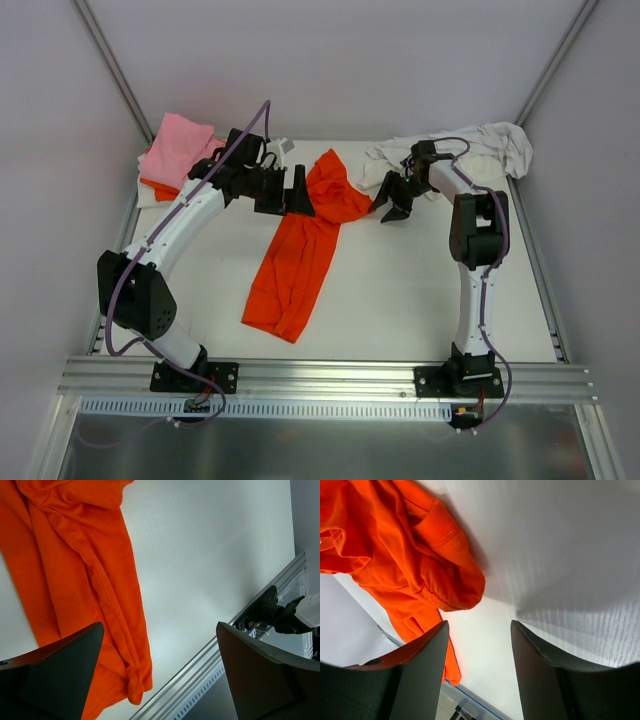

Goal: Fold and stack the t-shirts
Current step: Rotate the tshirt 90 degrees

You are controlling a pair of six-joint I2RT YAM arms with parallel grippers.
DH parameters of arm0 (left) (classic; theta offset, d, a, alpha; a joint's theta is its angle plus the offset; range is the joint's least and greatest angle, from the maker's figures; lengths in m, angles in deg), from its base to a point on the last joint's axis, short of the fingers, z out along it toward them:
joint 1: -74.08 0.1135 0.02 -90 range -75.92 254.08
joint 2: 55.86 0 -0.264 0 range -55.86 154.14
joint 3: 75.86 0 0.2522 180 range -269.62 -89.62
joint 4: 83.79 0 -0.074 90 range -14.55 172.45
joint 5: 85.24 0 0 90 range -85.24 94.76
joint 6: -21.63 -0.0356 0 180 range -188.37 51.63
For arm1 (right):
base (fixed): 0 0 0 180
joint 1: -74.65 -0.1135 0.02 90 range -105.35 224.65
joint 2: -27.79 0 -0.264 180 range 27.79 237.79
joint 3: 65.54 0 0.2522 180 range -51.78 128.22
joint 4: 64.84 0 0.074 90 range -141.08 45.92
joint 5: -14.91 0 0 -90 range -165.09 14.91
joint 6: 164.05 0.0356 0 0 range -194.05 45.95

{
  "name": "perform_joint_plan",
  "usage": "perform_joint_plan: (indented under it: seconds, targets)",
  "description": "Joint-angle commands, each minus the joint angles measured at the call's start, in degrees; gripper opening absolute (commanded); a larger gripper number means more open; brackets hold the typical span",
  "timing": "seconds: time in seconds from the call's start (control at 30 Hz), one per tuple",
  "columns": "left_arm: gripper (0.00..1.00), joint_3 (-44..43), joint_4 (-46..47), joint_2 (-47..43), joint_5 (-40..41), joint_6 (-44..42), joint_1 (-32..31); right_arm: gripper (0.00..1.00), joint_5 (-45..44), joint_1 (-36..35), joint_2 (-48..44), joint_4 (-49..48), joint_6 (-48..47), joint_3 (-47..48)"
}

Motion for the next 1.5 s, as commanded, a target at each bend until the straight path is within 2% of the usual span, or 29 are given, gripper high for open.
perform_joint_plan:
  seconds: [0.0,0.73,0.83,0.87,0.93,1.13,1.47]
  targets:
    - [0.99,-1.6,-0.77,-0.05,-1.75,-1.44,0.0,0.57,-0.02,-0.39,-1.23,-0.62,0.3,2.74]
    - [0.99,-1.34,-2.71,-0.93,-1.14,-1.97,-0.08,0.52,2.35,-1.26,5.45,-4.32,5.04,9.33]
    - [0.99,-1.6,-2.8,-0.67,-1.31,-1.8,0.0,0.33,2.79,-1.26,5.72,-4.93,5.31,8.9]
    - [0.99,-1.78,-2.79,-0.49,-1.31,-1.8,-0.08,0.13,2.79,-1.35,5.63,-5.28,5.4,8.46]
    - [0.99,-2.04,-2.88,-0.32,-1.4,-1.71,-0.08,0.01,2.97,-1.26,5.72,-5.72,5.66,8.37]
    - [0.99,-1.78,-3.06,-0.66,-1.49,-1.44,-0.08,0.0,0.69,-1.26,3.88,-7.74,5.57,8.63]
    - [0.99,0.33,-3.67,-2.42,-1.75,-1.18,-0.08,0.0,-3.09,-0.56,6.94,-8.45,6.54,20.93]
